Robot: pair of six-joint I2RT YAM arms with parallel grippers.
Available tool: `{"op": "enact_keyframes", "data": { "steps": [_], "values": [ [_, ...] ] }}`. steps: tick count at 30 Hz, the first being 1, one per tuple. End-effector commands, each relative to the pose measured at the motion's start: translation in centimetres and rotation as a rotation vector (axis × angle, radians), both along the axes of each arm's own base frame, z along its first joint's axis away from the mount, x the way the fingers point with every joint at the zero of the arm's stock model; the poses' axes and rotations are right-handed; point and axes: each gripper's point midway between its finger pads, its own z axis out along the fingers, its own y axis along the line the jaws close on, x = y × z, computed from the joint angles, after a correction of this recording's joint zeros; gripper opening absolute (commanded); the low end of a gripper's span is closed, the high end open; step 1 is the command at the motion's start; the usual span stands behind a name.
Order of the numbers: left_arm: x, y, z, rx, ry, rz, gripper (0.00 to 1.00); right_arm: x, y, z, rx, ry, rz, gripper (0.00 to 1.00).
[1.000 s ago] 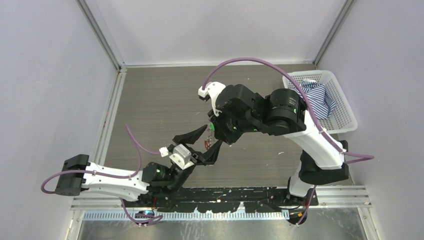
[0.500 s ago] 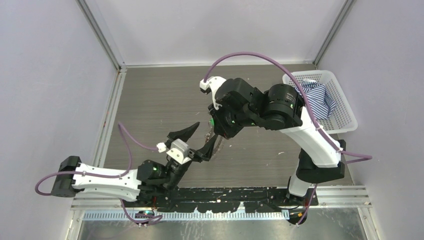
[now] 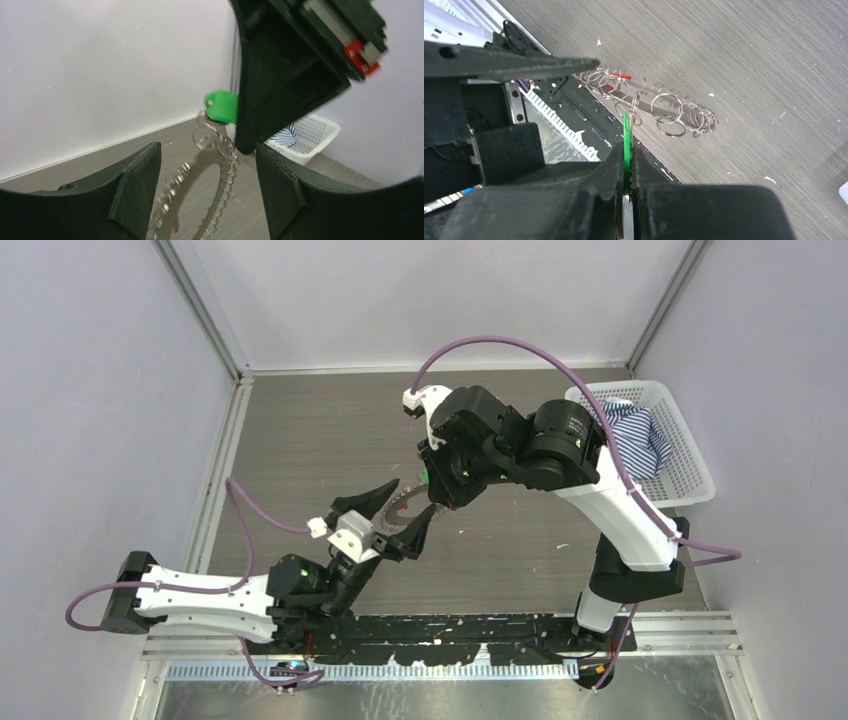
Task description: Remove the keys from the keyring
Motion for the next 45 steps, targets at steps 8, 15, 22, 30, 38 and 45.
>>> {"op": "enact_keyframes", "data": {
  "steps": [8,15,22,30,38,45],
  "values": [
    [-1.9,0.0,0.9,0.013,-0.292,-0.044,0.68,-3.2,-2.2,-0.4,-0.034,0.136,0.049,0.01],
    [-1.9,0.7,1.2,0.012,-0.312,-0.035,0.65,-4.6,-1.9,-0.3,-0.014,0.2,0.081,0.01],
    [-2.1,0.4,0.8,0.04,-0.326,-0.061,0.62,-5.4,-1.9,-0.2,0.002,0.234,0.098,0.01],
    [-1.5,-0.5,0.0,0.072,-0.288,-0.111,0.63,-6.0,-2.2,-0.2,0.007,0.259,0.1,0.01],
    [-1.2,-0.7,-0.2,0.071,-0.264,-0.114,0.62,-5.4,-3.1,0.2,0.015,0.227,0.06,0.01],
    [-0.8,-0.5,-0.3,0.071,-0.245,-0.085,0.63,-5.9,-2.8,0.0,0.013,0.257,0.073,0.01]
  ]
}}
